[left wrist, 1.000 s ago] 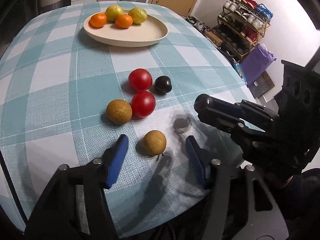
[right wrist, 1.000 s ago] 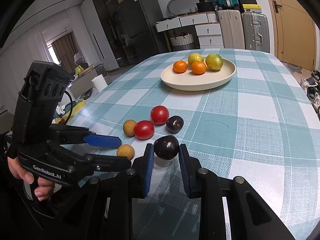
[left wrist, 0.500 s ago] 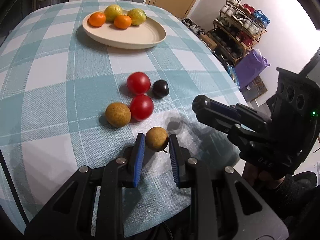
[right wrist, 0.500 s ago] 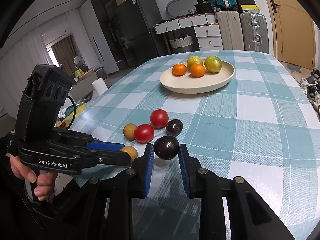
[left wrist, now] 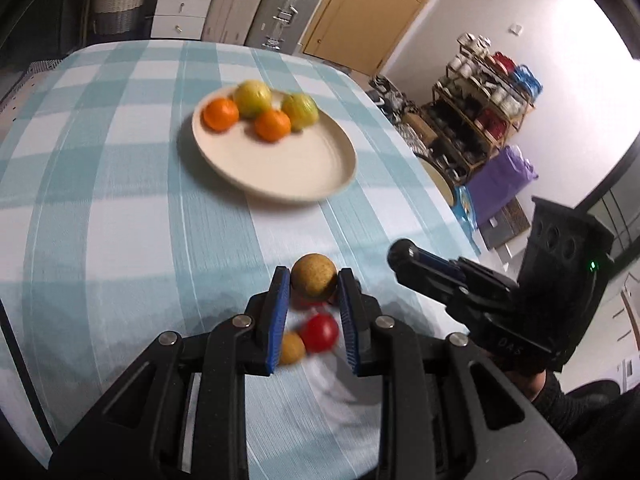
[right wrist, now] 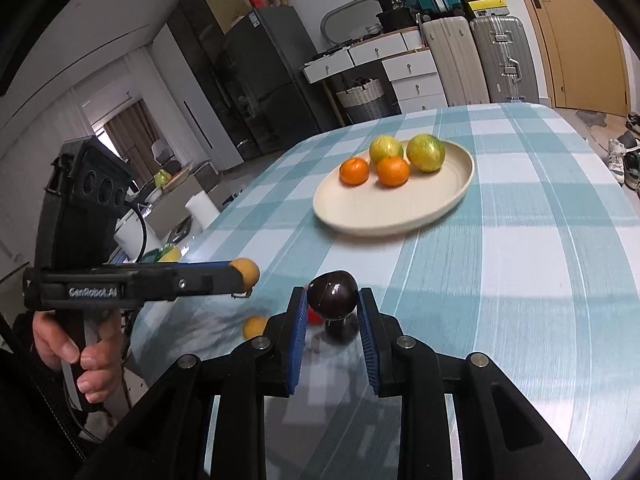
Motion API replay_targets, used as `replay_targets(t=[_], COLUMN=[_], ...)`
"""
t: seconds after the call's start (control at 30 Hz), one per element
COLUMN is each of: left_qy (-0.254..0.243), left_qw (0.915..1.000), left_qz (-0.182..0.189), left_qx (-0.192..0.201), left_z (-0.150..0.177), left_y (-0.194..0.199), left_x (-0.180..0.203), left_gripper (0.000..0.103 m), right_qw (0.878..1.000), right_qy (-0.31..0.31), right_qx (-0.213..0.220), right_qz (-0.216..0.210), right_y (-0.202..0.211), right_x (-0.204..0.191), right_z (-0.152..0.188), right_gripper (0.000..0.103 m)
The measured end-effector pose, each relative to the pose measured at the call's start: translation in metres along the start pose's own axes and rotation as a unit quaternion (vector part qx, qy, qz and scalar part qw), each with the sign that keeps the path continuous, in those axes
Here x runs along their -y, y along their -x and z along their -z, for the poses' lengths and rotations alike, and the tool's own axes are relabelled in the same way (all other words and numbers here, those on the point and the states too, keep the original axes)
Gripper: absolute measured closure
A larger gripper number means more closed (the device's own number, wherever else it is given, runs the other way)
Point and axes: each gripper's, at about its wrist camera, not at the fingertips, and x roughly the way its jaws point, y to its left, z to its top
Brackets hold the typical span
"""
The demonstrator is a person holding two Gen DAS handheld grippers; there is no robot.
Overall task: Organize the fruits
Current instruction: 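Carry the plum and brown fruit toward the cream plate with both tools, then lower both fruits onto the plate and open both tools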
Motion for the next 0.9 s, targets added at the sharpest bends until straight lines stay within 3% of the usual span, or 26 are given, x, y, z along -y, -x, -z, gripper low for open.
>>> replay_targets(t=[0.07, 0.47, 0.9], left_qy=[-0.001, -0.003, 0.005], left_qw=[0.9997, 0.9983, 0.998], left_qz=[-0.02, -0.048, -0.058], left_qx=[0.012, 0.032, 0.024], left_z=[-0.017, -0.102, -0.153], left_y=[-0.004, -0.05, -0.109], left_x=[-0.005, -0.027, -0.046], left_gripper=[0.081, 0.081, 0.081], right_qw=[1.0, 1.0, 0.997], right_qy=[-0.001, -0.014, -0.024], right_qx=[0.003, 0.001, -0.033], right_qz=[0.003, 0.027, 0.061], right_y=[-0.003, -0.046, -0.103], right_x=[0.004, 0.04, 0.073], right_z=[-0.009, -0.072, -0.112], right_gripper=[0.077, 0.077, 0.077])
